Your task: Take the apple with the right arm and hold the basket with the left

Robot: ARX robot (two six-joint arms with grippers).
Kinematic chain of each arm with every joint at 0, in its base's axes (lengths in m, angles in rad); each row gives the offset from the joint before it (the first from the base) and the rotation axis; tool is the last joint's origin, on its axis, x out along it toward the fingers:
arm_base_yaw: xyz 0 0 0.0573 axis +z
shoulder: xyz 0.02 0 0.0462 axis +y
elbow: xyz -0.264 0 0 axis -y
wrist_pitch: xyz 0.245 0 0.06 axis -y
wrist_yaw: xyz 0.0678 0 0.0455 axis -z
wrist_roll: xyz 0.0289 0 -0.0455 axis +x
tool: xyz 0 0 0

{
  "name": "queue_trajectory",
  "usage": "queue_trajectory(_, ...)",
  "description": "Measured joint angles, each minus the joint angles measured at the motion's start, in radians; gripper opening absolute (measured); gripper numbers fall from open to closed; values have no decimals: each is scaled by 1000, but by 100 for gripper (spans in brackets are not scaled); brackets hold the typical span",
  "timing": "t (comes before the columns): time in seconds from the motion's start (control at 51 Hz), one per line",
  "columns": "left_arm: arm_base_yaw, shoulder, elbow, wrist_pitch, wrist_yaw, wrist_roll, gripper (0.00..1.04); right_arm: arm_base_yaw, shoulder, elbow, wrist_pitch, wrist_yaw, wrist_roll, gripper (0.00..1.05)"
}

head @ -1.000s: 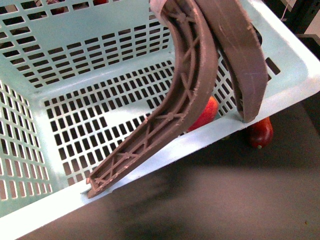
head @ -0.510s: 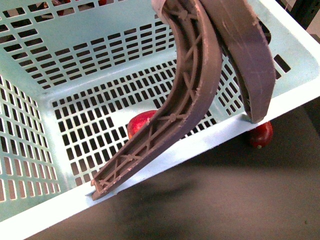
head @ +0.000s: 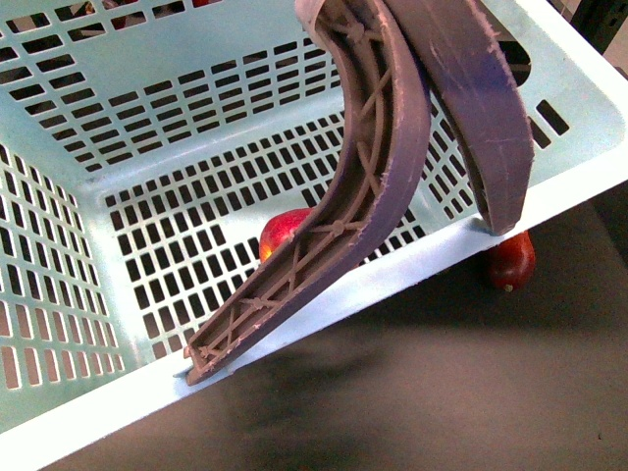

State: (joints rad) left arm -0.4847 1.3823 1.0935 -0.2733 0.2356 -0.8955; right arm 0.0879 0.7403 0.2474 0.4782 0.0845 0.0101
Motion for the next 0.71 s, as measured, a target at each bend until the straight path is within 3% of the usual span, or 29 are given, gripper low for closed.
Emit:
queue_trajectory(0.118,0,0,0,0,-2,0,20,-79,-73,-64,-1,-77,-3,9)
queue_trajectory(0.176,0,0,0,0,-2,0,20,-84,-95,-83,-3,-79,-9,2)
queue_trajectory(0.706,0,0,0,0,-3,0,20,-85,-304,-191,-105,-82,-7,2)
